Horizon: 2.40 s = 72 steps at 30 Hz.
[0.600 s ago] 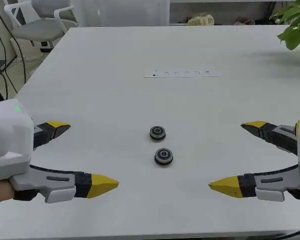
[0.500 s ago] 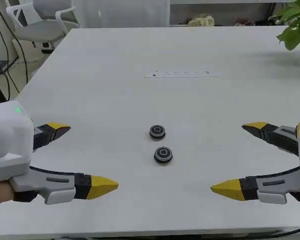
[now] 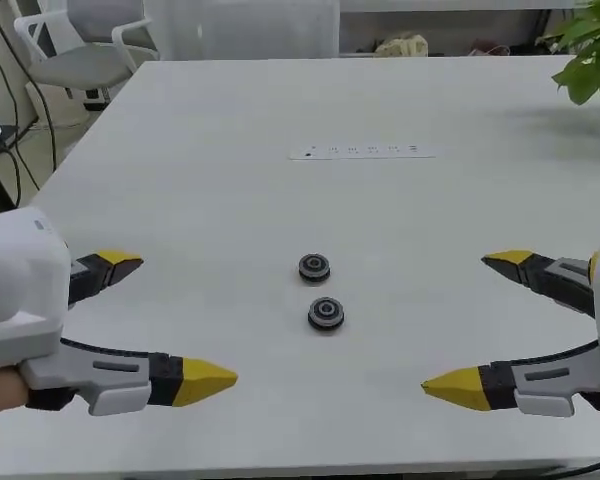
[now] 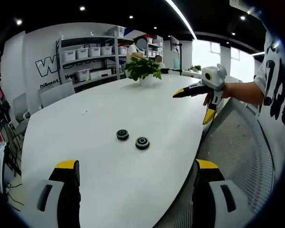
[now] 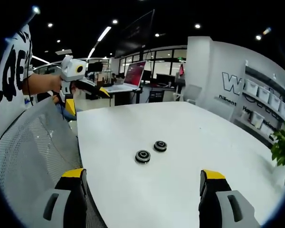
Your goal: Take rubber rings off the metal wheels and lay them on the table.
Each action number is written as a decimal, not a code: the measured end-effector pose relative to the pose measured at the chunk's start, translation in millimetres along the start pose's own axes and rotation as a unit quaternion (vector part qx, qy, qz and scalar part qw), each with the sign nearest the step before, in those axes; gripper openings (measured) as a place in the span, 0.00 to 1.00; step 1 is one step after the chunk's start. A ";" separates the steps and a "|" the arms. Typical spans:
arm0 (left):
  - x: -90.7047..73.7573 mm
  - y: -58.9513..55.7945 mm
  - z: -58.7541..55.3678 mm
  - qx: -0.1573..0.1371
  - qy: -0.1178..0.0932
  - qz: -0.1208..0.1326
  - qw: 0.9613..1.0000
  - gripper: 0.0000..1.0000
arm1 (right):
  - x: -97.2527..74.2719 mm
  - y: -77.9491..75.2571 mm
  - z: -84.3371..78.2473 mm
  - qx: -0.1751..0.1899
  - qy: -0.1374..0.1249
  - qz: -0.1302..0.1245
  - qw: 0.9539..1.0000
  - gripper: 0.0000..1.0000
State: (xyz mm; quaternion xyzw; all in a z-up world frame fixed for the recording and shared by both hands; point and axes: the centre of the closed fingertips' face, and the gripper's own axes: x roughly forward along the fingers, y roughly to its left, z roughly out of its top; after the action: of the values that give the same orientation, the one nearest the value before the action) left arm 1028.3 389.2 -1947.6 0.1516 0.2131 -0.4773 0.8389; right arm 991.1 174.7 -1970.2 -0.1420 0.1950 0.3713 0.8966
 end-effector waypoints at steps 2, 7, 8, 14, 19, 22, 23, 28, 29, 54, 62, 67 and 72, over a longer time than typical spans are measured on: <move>0.5 0.3 1.0 0.001 0.000 0.000 1.000 0.98 | 0.0 -0.9 0.1 0.000 0.000 0.000 1.000 0.99; 2.4 0.5 2.8 0.002 0.000 -0.002 1.000 0.98 | 0.1 -2.6 -0.1 0.000 0.000 0.000 1.000 0.99; 2.6 0.5 3.0 0.003 0.000 -0.003 1.000 0.98 | 0.2 -2.8 0.0 0.001 0.000 0.000 1.000 0.99; 5.1 3.1 3.1 -0.002 0.000 -0.002 1.000 0.98 | 0.8 -5.9 0.4 0.001 -0.001 -0.002 1.000 0.99; 7.7 2.5 2.4 -0.002 0.002 -0.005 1.000 0.98 | 2.4 -6.5 -1.7 0.003 0.000 0.000 1.000 0.99; 8.8 3.7 2.3 -0.003 0.002 -0.004 1.000 0.98 | 3.8 -6.5 -2.7 0.003 0.001 0.000 1.000 0.99; 9.0 3.9 2.3 -0.004 0.001 -0.005 1.000 0.98 | 4.0 -6.7 -2.7 0.003 0.001 0.000 1.000 0.99; 9.6 5.2 1.9 -0.005 0.001 -0.004 1.000 0.98 | 5.0 -8.7 -2.3 0.004 0.001 0.000 1.000 0.99; 9.5 5.5 1.7 -0.006 0.000 -0.004 1.000 0.98 | 5.2 -9.2 -1.9 0.004 0.000 0.000 1.000 0.99; 10.9 13.2 0.0 -0.012 -0.002 -0.002 1.000 0.98 | 12.2 -16.5 2.5 -0.005 0.003 0.003 1.000 0.99; 11.2 17.0 1.9 -0.012 -0.004 -0.002 1.000 0.97 | 14.0 -19.4 4.4 -0.006 0.002 0.005 1.000 0.99; 12.2 20.9 1.2 -0.007 0.000 -0.001 1.000 0.96 | 17.3 -22.7 8.1 -0.010 0.001 0.007 1.000 0.99; 14.7 25.3 2.9 0.000 0.002 -0.002 1.000 0.96 | 21.4 -27.2 12.1 -0.015 -0.001 0.009 1.000 0.99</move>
State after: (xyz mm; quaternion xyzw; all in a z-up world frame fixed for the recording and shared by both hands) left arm 1057.5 389.7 -1951.1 0.1520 0.2148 -0.4786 0.8377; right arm 1027.5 173.9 -1966.3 -0.1529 0.1896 0.3825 0.8913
